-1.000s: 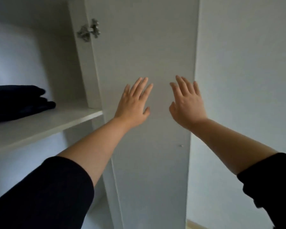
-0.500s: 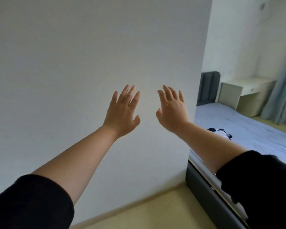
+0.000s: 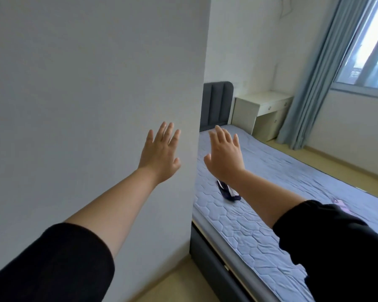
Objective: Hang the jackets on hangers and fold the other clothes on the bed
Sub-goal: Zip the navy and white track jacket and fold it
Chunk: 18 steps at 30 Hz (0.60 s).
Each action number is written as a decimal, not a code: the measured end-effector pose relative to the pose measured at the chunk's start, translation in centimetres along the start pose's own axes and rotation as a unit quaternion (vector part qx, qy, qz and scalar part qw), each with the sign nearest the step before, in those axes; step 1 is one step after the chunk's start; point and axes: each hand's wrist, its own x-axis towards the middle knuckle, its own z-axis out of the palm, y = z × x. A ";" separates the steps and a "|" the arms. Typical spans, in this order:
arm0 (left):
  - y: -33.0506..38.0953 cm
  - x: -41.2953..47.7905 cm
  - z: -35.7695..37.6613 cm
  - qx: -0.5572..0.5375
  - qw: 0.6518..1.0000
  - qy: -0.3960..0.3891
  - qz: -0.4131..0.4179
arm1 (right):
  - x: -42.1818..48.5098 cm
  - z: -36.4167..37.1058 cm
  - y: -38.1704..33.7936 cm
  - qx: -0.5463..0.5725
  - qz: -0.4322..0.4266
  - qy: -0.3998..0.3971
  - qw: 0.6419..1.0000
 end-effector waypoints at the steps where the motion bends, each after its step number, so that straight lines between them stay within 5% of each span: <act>1: 0.9 1.8 1.1 -0.008 1.000 -0.008 0.010 | 0.8 0.9 1.8 0.007 0.018 -0.007 1.000; 12: 11.0 16.7 19.6 -0.012 0.990 -0.064 0.123 | 11.3 21.4 18.8 0.076 0.064 -0.094 0.991; 18: 17.9 22.5 32.3 -0.057 0.982 -0.167 0.070 | 12.4 35.4 25.9 0.079 0.088 -0.191 0.974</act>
